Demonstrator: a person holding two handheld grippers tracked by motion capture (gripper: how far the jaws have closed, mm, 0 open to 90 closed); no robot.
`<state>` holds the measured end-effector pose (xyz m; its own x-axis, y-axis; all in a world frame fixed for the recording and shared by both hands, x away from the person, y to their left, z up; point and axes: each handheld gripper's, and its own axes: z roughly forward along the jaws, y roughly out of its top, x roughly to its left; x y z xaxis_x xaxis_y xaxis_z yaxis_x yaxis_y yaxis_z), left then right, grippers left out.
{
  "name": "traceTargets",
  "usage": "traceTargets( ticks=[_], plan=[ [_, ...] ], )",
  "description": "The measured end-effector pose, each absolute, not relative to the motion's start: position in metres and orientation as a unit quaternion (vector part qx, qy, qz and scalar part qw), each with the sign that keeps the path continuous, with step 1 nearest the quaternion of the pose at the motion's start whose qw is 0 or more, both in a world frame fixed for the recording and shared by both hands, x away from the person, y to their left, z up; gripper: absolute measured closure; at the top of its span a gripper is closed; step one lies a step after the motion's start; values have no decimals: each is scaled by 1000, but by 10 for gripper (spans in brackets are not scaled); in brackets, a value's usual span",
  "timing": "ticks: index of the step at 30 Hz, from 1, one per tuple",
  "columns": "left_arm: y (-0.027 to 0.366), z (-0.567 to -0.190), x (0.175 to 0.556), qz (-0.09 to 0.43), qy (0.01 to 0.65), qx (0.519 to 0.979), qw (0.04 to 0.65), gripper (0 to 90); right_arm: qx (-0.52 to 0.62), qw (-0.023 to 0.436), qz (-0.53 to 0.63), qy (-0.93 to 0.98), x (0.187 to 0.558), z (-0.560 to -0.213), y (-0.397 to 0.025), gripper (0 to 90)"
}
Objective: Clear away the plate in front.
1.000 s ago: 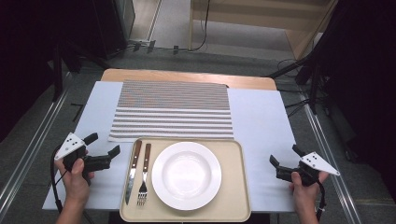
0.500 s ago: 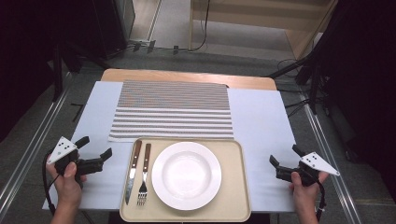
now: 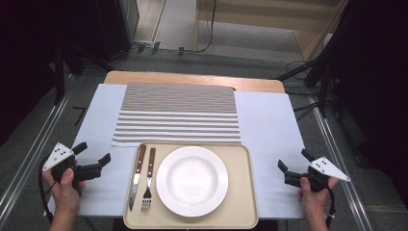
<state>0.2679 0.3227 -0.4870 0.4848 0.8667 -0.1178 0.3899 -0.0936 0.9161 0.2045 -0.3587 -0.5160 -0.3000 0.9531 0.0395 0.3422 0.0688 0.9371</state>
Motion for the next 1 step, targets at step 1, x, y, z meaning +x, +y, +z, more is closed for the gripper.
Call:
traceTargets(
  ticks=[1],
  plan=[
    [323,-487,268,237,449,700,502,0,494,325,470,655,204,-516,-359,0]
  ],
)
